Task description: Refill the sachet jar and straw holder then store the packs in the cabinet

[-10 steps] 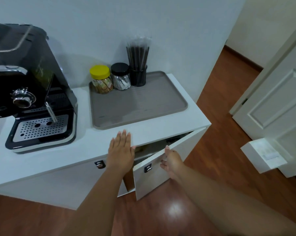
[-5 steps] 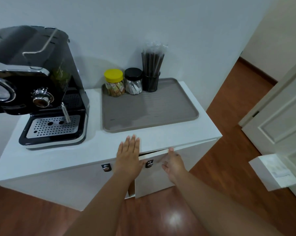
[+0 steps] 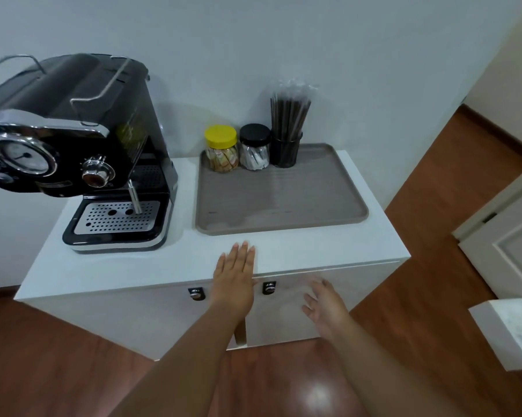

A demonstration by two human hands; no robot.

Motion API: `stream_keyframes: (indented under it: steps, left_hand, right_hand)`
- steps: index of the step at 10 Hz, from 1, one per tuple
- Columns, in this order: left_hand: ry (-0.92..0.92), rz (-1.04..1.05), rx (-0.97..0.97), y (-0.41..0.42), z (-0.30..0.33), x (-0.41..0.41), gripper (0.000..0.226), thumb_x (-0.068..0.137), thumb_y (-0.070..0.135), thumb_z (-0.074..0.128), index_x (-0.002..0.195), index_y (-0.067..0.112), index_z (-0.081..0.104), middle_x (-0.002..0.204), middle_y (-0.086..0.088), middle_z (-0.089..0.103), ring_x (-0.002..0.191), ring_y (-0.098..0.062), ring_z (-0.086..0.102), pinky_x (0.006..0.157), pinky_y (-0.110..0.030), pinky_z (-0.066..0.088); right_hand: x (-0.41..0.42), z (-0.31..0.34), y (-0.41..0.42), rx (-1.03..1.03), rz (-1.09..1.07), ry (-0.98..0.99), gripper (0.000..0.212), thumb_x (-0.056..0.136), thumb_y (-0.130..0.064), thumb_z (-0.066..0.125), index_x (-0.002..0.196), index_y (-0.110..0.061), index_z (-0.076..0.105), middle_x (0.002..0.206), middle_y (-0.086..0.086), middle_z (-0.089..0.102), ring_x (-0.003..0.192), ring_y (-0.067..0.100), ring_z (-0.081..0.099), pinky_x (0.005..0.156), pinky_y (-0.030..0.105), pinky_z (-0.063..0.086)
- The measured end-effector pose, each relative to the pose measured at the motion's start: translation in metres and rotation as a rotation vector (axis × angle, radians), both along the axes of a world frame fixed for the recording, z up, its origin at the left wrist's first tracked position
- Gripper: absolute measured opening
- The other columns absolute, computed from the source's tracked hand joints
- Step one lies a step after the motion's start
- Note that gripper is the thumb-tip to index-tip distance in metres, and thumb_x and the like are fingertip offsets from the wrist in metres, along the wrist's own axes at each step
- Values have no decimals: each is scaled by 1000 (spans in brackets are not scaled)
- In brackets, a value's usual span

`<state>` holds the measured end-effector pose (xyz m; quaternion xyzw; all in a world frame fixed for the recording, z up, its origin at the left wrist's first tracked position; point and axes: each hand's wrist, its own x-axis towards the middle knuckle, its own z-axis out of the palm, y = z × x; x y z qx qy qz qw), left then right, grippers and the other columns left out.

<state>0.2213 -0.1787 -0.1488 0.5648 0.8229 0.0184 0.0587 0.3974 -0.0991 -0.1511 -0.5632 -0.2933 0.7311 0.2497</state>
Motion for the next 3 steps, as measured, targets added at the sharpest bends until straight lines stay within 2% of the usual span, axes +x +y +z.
stream_keyframes:
  steps: [1, 2, 3]
  left_hand:
    - [-22, 57, 20, 1, 1, 3, 72, 101, 21, 33, 142, 17, -27, 153, -2, -30, 148, -20, -21, 117, -38, -15]
    - [-20, 113, 4, 5, 4, 7, 75, 101, 22, 34, 138, 16, -32, 149, -4, -35, 147, -22, -22, 117, -39, -15]
    - [0, 97, -35, 6, 4, 9, 75, 101, 24, 34, 139, 15, -30, 158, -9, -26, 147, -24, -22, 119, -41, -13]
  right_hand:
    - [19, 9, 0, 101, 105, -85, 48, 98, -20, 49, 144, -22, 34, 148, 6, 39, 134, 23, 40, 107, 37, 36]
    - [40, 43, 3, 277, 198, -118, 35, 99, -22, 48, 134, -23, 47, 139, 1, 47, 122, 16, 47, 106, 33, 37]
    - [59, 88, 10, 499, 236, -173, 23, 98, -26, 51, 117, -34, 59, 128, -11, 59, 119, 9, 53, 108, 36, 39]
